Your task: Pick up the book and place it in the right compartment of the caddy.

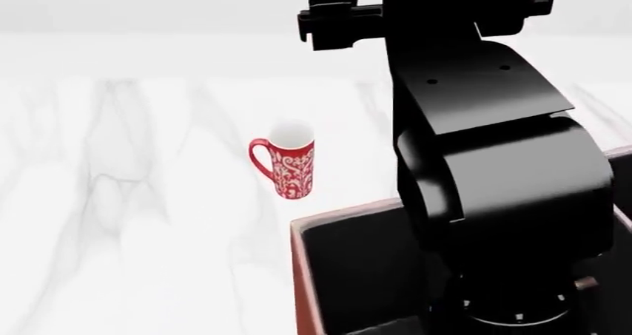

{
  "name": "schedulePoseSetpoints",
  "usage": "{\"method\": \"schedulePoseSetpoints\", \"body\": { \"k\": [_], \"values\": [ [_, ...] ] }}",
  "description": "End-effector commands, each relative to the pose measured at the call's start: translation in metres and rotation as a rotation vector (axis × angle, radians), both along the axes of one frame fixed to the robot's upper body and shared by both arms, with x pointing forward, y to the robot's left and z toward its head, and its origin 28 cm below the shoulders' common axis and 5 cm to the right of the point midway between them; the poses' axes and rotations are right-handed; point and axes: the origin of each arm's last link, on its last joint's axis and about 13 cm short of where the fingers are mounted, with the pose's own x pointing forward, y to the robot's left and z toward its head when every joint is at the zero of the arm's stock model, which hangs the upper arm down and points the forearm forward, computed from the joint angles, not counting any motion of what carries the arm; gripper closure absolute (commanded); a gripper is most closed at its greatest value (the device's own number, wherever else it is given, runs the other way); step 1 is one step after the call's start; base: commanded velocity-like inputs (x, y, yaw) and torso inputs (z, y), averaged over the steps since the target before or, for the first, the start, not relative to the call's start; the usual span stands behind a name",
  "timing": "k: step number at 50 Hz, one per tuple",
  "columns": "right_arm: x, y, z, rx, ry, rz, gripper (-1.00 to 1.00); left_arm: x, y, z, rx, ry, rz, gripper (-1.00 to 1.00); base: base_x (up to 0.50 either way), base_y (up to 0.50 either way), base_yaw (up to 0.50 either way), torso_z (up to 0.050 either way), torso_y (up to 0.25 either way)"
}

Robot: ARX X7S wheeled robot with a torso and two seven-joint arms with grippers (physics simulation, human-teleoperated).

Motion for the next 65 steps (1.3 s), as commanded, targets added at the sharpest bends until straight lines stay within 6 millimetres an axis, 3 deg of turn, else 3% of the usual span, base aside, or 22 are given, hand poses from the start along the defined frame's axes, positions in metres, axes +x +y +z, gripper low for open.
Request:
{"method": "schedulePoseSetpoints", "body": {
  "k": [1, 17, 25, 26, 32, 39, 49, 65],
  "values": [
    [-0.001, 0.002, 0.0, -0.013, -0.002, 0.006, -1.0, -0.001, 0.0, 0.0, 0.002, 0.001, -0.001, -1.0, 0.5, 0.0, 0.0, 0.0, 0.01],
    [-0.012, 0.011, 0.007, -0.059, 0.053, 0.058, -1.0, 0.0, -0.001, 0.0, 0.003, 0.002, -0.007, -1.0, 0.12, 0.0, 0.0, 0.0, 0.001],
    [-0.045, 0.029, -0.001, -0.147, 0.083, 0.384, -1.0, 0.002, -0.001, -0.002, 0.001, 0.003, -0.009, -1.0, 0.0, 0.0, 0.0, 0.0, 0.0],
    [-0.055, 0.033, -0.003, -0.204, 0.098, 0.514, -1.0, 0.002, -0.001, -0.002, 0.001, 0.003, -0.01, -1.0, 0.0, 0.0, 0.0, 0.0, 0.0],
    [-0.075, 0.039, -0.002, -0.199, 0.128, 0.803, -1.0, 0.001, 0.0, -0.003, 0.0, 0.004, -0.009, -1.0, 0.0, 0.0, 0.0, 0.0, 0.0],
    [-0.078, 0.044, -0.012, -0.333, 0.23, 0.896, -1.0, 0.001, 0.0, -0.002, 0.0, 0.001, -0.009, -1.0, 0.0, 0.0, 0.0, 0.0, 0.0],
    [-0.085, 0.045, -0.043, -0.538, 0.296, 1.166, -1.0, 0.001, 0.0, -0.002, 0.001, 0.0, -0.007, -1.0, 0.0, 0.0, 0.0, 0.0, 0.0],
    [-0.082, 0.044, -0.051, -0.611, 0.289, 1.207, -1.0, 0.0, 0.0, -0.002, 0.002, 0.0, -0.003, -1.0, 0.0, 0.0, 0.0, 0.0, 0.0]
  ]
}}
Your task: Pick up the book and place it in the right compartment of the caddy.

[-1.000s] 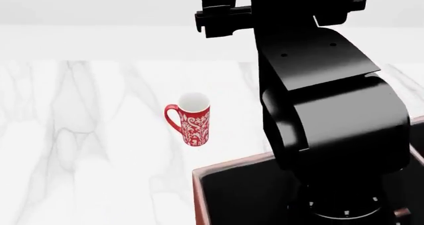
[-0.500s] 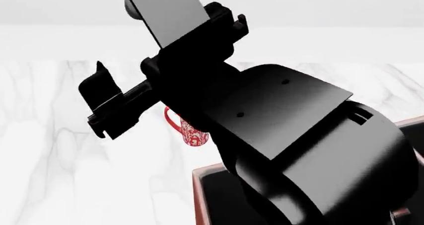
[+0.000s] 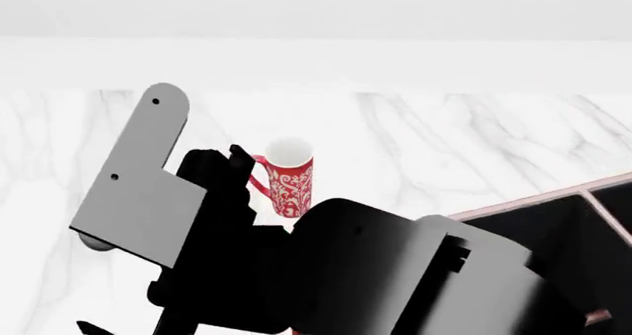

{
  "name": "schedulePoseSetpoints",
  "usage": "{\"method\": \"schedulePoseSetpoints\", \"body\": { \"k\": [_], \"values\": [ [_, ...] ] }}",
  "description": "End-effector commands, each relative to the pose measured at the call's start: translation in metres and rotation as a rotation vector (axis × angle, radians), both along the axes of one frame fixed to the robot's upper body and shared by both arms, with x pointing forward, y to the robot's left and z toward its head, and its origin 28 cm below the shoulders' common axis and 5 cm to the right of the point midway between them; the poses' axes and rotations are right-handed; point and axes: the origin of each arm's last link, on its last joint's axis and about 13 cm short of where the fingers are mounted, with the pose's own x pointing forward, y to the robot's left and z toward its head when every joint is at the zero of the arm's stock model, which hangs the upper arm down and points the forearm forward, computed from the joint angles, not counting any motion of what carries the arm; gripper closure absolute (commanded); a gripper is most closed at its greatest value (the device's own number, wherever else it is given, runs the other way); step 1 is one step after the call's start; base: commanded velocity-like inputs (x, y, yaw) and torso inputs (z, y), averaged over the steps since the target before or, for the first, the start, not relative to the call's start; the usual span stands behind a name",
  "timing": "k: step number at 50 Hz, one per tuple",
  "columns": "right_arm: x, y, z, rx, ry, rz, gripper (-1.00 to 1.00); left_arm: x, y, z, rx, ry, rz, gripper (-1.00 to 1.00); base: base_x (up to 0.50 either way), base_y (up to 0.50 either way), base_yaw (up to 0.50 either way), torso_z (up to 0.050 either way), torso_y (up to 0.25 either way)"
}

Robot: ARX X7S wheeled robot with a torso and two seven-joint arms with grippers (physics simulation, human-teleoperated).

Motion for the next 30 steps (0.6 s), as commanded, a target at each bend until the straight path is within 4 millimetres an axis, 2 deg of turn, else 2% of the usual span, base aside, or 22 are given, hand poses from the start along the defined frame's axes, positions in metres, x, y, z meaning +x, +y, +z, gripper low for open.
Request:
{"method": "schedulePoseSetpoints", "body": {
  "k": [1, 13, 30],
  "values": [
    [-0.003, -0.001, -0.01, -0.08, 0.002, 0.075, -1.0, 0.0, 0.0, 0.001, 0.002, 0.0, 0.001, -1.0, 0.0, 0.0, 0.0, 0.0, 0.0],
    [-0.018, 0.008, -0.013, -0.124, 0.029, 0.175, -1.0, 0.001, 0.0, -0.001, -0.001, 0.004, -0.001, -1.0, 0.0, 0.0, 0.0, 0.0, 0.0],
    [-0.018, 0.026, -0.033, -0.148, 0.065, 0.25, -1.0, 0.002, 0.0, -0.002, -0.001, 0.009, -0.005, -1.0, 0.0, 0.0, 0.0, 0.0, 0.0]
  ]
}}
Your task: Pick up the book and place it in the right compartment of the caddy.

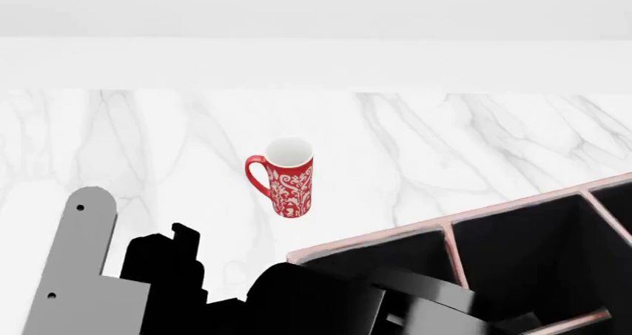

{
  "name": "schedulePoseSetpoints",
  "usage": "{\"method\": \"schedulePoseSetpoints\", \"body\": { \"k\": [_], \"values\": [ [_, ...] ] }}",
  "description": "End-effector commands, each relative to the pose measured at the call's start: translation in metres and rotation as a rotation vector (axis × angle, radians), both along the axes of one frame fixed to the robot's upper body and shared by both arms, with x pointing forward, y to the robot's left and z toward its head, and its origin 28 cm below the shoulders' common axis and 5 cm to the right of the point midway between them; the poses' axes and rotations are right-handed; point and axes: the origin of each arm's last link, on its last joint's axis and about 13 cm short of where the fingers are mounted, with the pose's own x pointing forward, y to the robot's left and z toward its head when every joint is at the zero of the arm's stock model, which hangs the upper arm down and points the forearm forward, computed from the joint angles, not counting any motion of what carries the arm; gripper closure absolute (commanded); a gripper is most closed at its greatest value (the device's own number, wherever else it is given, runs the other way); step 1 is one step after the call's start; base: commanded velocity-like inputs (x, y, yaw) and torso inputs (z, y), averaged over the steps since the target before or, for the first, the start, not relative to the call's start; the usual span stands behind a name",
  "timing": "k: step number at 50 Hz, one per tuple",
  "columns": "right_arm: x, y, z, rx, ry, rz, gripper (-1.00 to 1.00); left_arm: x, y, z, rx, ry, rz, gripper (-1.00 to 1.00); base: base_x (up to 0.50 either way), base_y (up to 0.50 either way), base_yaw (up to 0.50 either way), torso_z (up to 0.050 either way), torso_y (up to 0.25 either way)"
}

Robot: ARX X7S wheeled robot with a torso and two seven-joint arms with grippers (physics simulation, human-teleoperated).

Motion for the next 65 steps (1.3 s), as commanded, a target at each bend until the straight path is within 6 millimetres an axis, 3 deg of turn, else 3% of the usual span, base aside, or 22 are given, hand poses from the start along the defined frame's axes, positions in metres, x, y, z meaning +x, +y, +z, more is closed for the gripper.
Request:
{"method": "schedulePoseSetpoints", "body": {
  "k": [1, 26, 45, 56, 57, 58, 65],
  "values": [
    [0.001, 0.011, -0.016, -0.026, 0.029, 0.049, -1.0, -0.001, 0.0, 0.0, 0.001, 0.002, 0.0, -1.0, 0.0, 0.0, 0.0, 0.0, 0.0],
    [0.037, 0.029, -0.063, -0.068, 0.117, 0.047, -1.0, 0.001, 0.001, -0.006, -0.007, 0.013, 0.0, -1.0, 0.0, 0.0, 0.0, 0.0, 0.0],
    [0.051, 0.038, -0.106, -0.106, 0.223, 0.065, -1.0, 0.001, 0.001, -0.006, -0.008, 0.015, -0.003, -1.0, 0.0, 0.0, 0.0, 0.0, 0.0],
    [0.054, 0.041, -0.117, -0.081, 0.236, 0.043, -1.0, 0.002, 0.002, -0.009, -0.01, 0.021, -0.005, -1.0, 0.0, 0.0, 0.0, 0.0, 0.0],
    [0.055, 0.041, -0.116, -0.085, 0.244, 0.036, 1.0, 0.002, 0.002, -0.009, -0.01, 0.021, -0.005, -1.0, 0.0, 0.0, 0.0, 0.0, 0.0],
    [0.05, 0.038, -0.117, -0.126, 0.242, 0.098, 1.0, 0.002, 0.001, -0.009, -0.01, 0.022, -0.006, -1.0, 0.0, 0.0, 0.0, 0.0, 0.0],
    [0.052, 0.038, -0.115, -0.1, 0.247, 0.071, 1.0, 0.004, 0.001, -0.01, -0.011, 0.023, -0.009, -1.0, 0.0, 0.0, 0.0, 0.0, 0.0]
  ]
}}
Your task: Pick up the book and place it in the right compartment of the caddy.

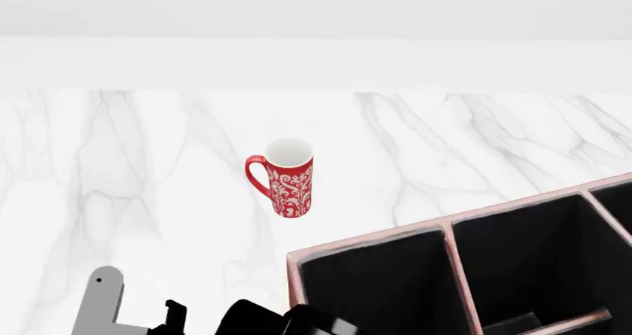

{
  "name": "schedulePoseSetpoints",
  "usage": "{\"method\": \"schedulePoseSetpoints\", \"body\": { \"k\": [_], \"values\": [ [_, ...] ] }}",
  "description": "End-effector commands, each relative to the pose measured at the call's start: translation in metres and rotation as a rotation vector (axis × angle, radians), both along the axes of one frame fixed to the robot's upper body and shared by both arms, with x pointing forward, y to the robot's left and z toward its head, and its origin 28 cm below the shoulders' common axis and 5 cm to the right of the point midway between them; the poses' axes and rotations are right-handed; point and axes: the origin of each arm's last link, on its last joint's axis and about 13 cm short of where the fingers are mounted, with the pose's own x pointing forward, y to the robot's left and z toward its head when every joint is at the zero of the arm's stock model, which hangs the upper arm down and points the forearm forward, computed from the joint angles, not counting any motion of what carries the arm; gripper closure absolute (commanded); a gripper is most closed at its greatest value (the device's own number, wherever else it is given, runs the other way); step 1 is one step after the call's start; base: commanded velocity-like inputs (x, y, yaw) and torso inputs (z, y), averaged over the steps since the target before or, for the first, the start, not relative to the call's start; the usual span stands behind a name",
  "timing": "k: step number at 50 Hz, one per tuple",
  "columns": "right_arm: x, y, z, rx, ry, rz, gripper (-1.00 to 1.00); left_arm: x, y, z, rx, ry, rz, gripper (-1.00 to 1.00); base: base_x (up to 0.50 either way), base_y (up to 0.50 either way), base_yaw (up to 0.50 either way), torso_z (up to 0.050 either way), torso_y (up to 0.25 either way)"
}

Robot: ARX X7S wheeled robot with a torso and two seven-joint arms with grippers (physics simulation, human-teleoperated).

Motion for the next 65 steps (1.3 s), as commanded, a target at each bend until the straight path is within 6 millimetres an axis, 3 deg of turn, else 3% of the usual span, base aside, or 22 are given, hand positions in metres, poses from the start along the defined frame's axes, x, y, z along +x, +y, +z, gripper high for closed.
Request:
{"method": "schedulePoseSetpoints", "body": {
  "k": [1, 11, 19, 32, 38, 44, 53, 65],
  "values": [
    [0.002, -0.001, -0.007, -0.001, 0.009, 0.002, 1.0, 0.001, 0.0, -0.002, -0.002, 0.003, -0.003, -1.0, 0.0, 0.0, 0.0, 0.0, 0.0],
    [0.0, 0.0, -0.006, 0.021, -0.006, -0.024, 1.0, 0.0, 0.0, -0.002, -0.003, 0.005, -0.002, -1.0, 0.0, 0.0, 0.0, 0.0, 0.0],
    [-0.001, -0.002, 0.039, 0.075, -0.064, -0.177, 1.0, 0.001, 0.0, -0.002, -0.002, 0.004, -0.005, -1.0, 0.0, 0.0, 0.0, 0.0, 0.0],
    [-0.001, -0.011, 0.081, 0.128, -0.134, -0.382, 1.0, 0.002, 0.001, -0.004, -0.003, 0.005, -0.009, -1.0, 0.0, 0.0, 0.0, 0.0, 0.0],
    [0.0, -0.023, 0.121, 0.189, -0.171, -0.503, 1.0, 0.004, 0.0, -0.004, -0.003, 0.006, -0.016, -1.0, 0.0, 0.0, 0.0, 0.0, 0.002],
    [0.011, -0.037, 0.145, 0.236, -0.196, -0.674, 1.0, 0.003, 0.0, -0.004, -0.004, 0.005, -0.018, -1.0, 0.0, 0.0, 0.0, 0.0, 0.0],
    [0.025, -0.064, 0.164, 0.273, -0.218, -0.877, 1.0, 0.003, 0.001, -0.003, -0.002, 0.008, -0.016, -1.0, 0.0, 0.0, 0.0, 0.0, 0.001],
    [0.021, -0.099, 0.176, 0.334, -0.247, -1.067, 1.0, 0.004, 0.001, -0.004, -0.001, 0.005, -0.019, -1.0, 0.0, 0.0, 0.0, 0.0, 0.001]
  ]
}}
